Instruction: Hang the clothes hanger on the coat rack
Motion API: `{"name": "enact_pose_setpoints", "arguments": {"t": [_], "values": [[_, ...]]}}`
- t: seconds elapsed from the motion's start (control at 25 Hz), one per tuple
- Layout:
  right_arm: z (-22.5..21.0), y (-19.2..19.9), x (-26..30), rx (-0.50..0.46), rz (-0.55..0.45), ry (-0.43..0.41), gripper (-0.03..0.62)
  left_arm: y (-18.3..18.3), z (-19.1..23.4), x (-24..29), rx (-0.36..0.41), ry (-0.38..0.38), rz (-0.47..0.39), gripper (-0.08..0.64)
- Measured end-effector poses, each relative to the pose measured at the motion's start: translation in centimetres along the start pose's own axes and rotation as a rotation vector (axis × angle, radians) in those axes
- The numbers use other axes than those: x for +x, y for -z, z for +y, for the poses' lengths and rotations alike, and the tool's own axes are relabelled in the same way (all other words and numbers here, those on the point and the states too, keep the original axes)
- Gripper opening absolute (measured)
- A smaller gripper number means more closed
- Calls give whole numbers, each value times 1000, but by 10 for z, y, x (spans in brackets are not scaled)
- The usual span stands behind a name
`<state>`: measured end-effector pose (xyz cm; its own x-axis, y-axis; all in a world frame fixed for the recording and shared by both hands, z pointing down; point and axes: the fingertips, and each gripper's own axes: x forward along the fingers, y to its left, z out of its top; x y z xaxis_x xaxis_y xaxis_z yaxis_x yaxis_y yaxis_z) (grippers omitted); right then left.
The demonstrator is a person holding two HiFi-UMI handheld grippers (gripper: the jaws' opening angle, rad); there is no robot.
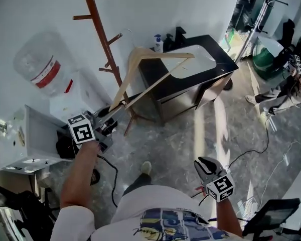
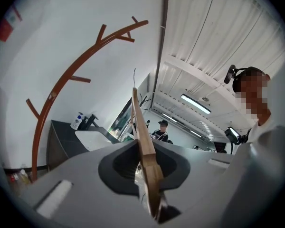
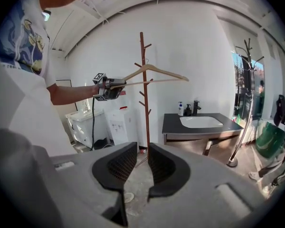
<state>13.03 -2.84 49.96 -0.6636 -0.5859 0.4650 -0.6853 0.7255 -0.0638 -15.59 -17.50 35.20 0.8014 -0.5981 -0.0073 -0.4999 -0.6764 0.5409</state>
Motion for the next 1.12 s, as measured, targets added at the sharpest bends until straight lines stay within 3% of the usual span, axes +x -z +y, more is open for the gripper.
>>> {"name": "enact_pose_setpoints", "arguments": {"t": [0.32,0.64,0.92,1.12], "values": [[4,-19,17,-6,-43,-10,74,-100,-13,-5,113,11,-15,34],[10,-32,43,26,-62,11,74,-184,12,1,212,-16,-18,34],[14,-48,65,43,-71,43,74,-227,46,-2,217,-37,-53,35],[10,-56,79,57,-66,82,74,-221,73,-14,228,-68,-58,35]]}}
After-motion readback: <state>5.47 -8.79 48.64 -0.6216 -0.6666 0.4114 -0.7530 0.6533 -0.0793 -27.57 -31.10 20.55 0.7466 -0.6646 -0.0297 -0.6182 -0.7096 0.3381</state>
